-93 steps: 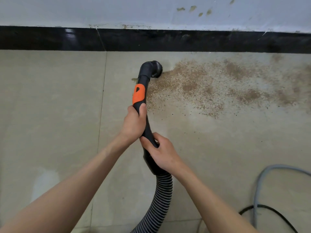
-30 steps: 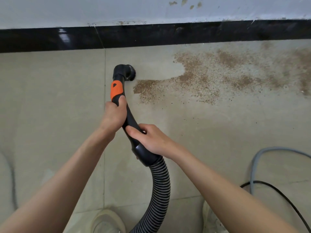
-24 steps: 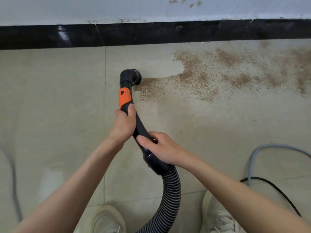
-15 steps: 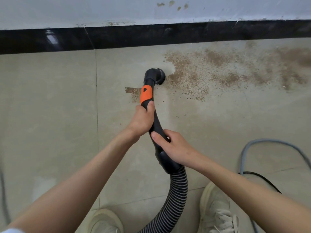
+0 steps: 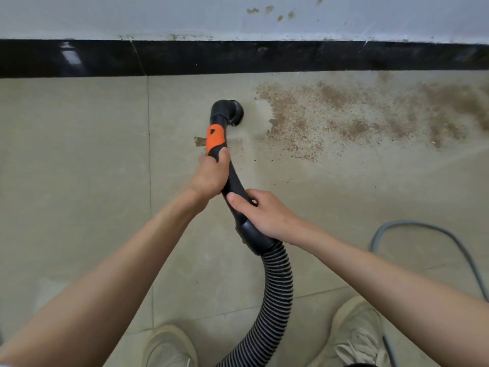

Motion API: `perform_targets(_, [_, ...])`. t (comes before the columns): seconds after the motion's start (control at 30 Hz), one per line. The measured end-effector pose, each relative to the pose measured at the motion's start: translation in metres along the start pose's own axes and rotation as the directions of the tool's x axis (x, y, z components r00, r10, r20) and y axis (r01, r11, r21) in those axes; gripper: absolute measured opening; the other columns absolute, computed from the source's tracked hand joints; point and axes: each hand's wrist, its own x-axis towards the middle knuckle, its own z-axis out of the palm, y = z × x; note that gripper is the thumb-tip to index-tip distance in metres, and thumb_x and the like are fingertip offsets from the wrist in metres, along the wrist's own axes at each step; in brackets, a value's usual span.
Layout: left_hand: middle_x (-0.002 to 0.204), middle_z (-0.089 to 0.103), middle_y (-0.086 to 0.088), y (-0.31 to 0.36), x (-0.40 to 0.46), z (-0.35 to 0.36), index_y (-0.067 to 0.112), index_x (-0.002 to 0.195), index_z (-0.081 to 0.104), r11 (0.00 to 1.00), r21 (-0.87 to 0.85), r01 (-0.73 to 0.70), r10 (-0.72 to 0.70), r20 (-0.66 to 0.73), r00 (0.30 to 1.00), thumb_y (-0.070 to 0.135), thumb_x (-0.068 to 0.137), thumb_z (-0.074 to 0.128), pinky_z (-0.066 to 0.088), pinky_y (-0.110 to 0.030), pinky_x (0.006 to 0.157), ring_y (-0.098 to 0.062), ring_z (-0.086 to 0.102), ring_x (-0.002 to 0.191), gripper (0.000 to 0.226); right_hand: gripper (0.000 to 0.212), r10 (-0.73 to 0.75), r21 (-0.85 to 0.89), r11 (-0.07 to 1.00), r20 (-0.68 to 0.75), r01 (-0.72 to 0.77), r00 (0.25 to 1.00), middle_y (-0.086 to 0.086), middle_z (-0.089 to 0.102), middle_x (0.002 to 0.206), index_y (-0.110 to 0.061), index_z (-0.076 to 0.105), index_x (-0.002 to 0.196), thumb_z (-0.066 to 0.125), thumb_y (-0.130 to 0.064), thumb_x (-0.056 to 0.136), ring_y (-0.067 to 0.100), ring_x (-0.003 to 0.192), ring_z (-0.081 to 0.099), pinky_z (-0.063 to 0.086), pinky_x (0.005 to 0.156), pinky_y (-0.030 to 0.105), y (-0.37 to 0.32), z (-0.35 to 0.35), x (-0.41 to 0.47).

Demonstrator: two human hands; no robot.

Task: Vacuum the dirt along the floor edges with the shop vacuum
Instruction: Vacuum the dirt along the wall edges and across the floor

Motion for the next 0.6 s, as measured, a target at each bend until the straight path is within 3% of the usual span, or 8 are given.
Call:
perform_targets(0.23, [0.109, 0.051, -0.015, -0.055, -0.033, -0.052, -0.003, 0.127, 0.037, 0.984, -0.149, 0.096, -0.128, -0.222, 0.967, 0.037, 0.101, 0.031, 0.038, -0.031, 0.075, -0.023, 0.05, 0.092, 0.048, 0.036, -0.036, -0.161, 0.984, 0.236, 0.075, 0.971, -0.004, 0.059, 0.07, -0.016, 0.053, 0.08, 0.05, -0.049, 0.094, 0.003, 0.059, 0.055, 0.04, 0.059, 0.021, -0.018, 0.05, -0.002])
perform_targets(0.33, [0.102, 0.049, -0.009, -0.06, -0.044, -0.053, -0.003, 0.129, 0.035, 0.976, -0.181, 0.121, -0.158, -0.207, 0.966, 0.036, 0.101, 0.03, 0.037, -0.029, 0.072, -0.021, 0.05, 0.09, 0.049, 0.036, -0.023, -0.205, 0.976, 0.265, 0.08, 0.964, -0.006, 0.059, 0.069, -0.016, 0.053, 0.082, 0.048, -0.05, 0.094, -0.001, 0.058, 0.054, 0.038, 0.054, 0.015, -0.018, 0.051, -0.008])
perform_targets(0.43, [0.09, 0.048, -0.004, -0.057, -0.047, -0.046, -0.003, 0.126, 0.038, 0.982, -0.147, 0.12, -0.145, -0.175, 0.974, 0.037, 0.101, 0.029, 0.037, -0.025, 0.058, -0.016, 0.049, 0.078, 0.049, 0.034, -0.022, -0.185, 0.98, 0.244, 0.069, 0.969, -0.004, 0.059, 0.069, -0.019, 0.051, 0.077, 0.049, -0.048, 0.095, 0.0, 0.058, 0.055, 0.04, 0.059, 0.02, -0.012, 0.048, -0.013])
perform_targets(0.6, [0.079, 0.045, 0.0, -0.046, -0.047, -0.029, -0.004, 0.126, 0.039, 0.99, -0.092, 0.107, -0.118, -0.114, 0.986, 0.038, 0.101, 0.028, 0.032, -0.024, 0.052, -0.01, 0.045, 0.067, 0.05, 0.036, -0.012, -0.138, 0.99, 0.17, 0.036, 0.985, -0.001, 0.057, 0.07, -0.016, 0.05, 0.074, 0.049, -0.045, 0.095, 0.007, 0.06, 0.055, 0.042, 0.065, 0.027, -0.003, 0.039, -0.023])
